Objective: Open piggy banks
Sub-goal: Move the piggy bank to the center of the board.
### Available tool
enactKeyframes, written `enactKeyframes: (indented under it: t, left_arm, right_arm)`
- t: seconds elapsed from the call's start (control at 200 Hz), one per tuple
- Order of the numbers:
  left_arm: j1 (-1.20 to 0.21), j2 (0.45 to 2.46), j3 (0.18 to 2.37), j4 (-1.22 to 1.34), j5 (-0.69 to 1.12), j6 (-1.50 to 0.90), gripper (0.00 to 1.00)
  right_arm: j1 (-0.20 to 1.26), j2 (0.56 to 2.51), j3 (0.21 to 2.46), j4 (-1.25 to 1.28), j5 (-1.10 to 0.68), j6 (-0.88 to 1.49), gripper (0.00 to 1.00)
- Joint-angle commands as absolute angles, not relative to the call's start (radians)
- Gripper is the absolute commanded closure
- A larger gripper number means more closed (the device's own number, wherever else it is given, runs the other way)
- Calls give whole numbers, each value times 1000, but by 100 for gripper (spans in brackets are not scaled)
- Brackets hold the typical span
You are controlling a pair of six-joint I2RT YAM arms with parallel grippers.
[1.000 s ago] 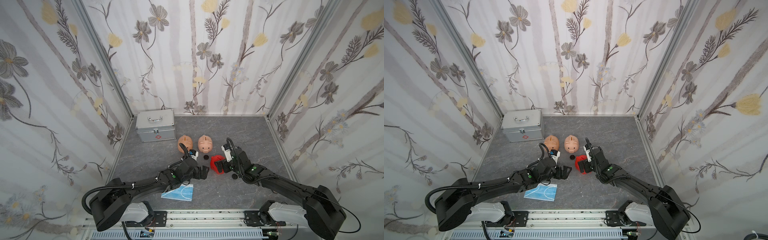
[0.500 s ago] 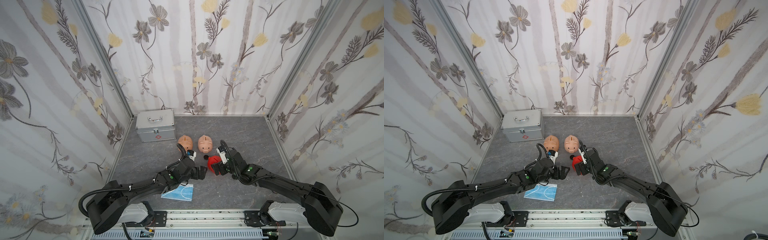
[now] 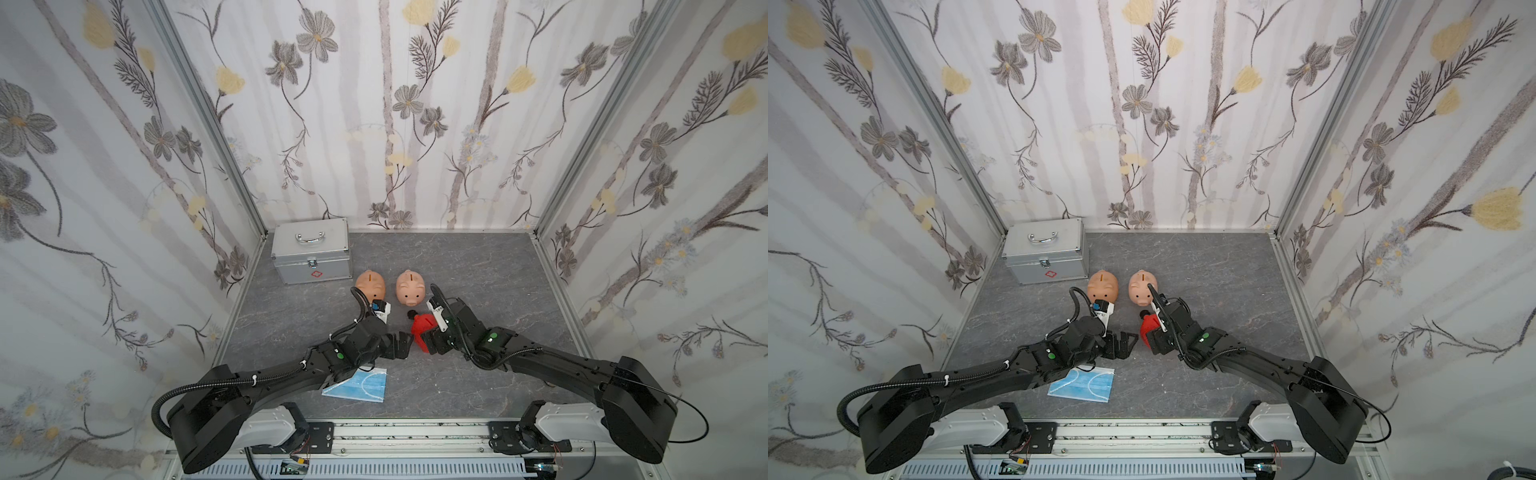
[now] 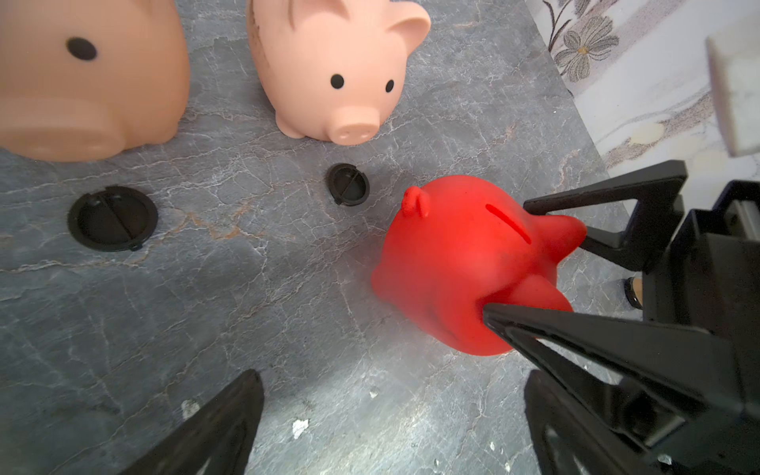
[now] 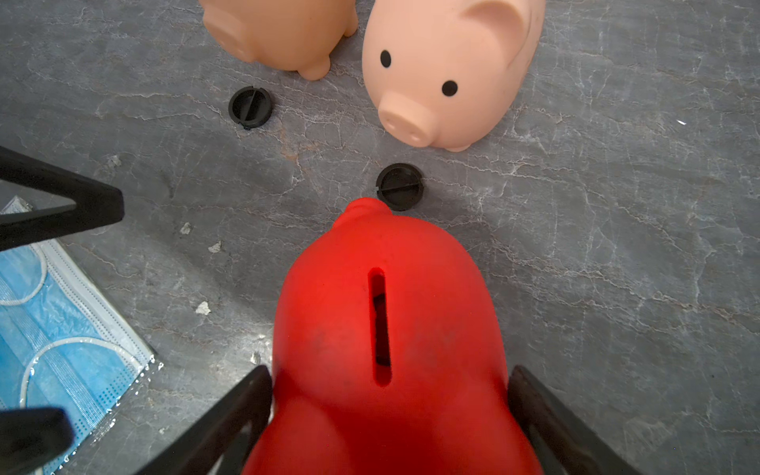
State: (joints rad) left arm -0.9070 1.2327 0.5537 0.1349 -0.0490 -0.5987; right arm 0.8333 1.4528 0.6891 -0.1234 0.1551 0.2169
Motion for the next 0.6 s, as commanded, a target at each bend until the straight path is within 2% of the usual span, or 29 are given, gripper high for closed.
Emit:
enactKeyframes:
  t: [0.0, 0.18, 0.595]
  left_arm:
    - [-904, 1225, 551, 153, -61, -601, 0]
    - [-903, 1233, 559, 156, -62, -597, 0]
    - [-922, 1365, 731, 134, -78, -537, 0]
  right_arm:
    - [836, 1451, 696, -132, 170, 229, 14]
    - [836, 1433, 674, -127, 171, 267, 21]
    - [782, 1360, 643, -154, 301, 387, 24]
